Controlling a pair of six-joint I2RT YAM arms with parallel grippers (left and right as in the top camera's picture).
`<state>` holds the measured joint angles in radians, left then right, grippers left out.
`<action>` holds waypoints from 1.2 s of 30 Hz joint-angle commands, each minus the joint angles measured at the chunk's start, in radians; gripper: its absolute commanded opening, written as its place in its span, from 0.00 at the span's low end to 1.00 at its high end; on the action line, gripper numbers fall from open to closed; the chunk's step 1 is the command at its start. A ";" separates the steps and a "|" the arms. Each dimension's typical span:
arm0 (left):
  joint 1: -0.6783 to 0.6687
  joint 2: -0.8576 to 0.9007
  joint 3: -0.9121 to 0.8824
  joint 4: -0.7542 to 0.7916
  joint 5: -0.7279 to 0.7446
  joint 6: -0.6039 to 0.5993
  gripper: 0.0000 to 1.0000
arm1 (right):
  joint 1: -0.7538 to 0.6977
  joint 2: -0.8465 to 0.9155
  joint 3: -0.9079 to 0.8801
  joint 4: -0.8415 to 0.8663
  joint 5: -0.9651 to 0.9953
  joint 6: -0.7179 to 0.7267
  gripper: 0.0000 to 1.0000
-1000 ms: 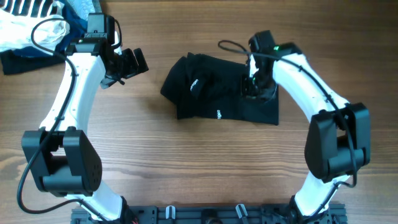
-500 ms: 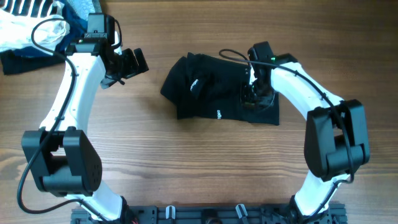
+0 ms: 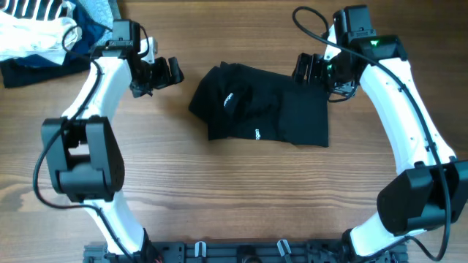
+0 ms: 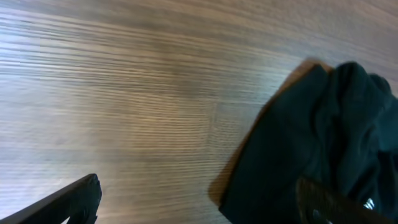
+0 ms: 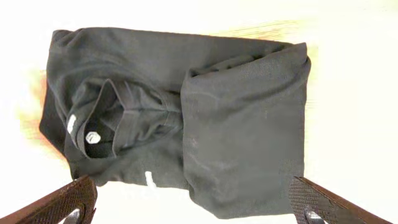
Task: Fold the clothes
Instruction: 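Lift the right gripper away and move the left gripper toward the shirt, then grasp the strip's left end with the left gripper and fold it rightward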
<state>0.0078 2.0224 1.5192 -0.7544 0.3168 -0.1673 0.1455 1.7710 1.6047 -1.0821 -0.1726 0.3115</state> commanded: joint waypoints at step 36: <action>-0.150 0.287 0.003 -0.059 0.452 0.260 1.00 | 0.005 0.004 0.007 -0.008 0.019 -0.023 1.00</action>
<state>-0.1043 2.2330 1.5547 -0.7635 0.8478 0.0315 0.1471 1.7714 1.6043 -1.0855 -0.1715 0.3080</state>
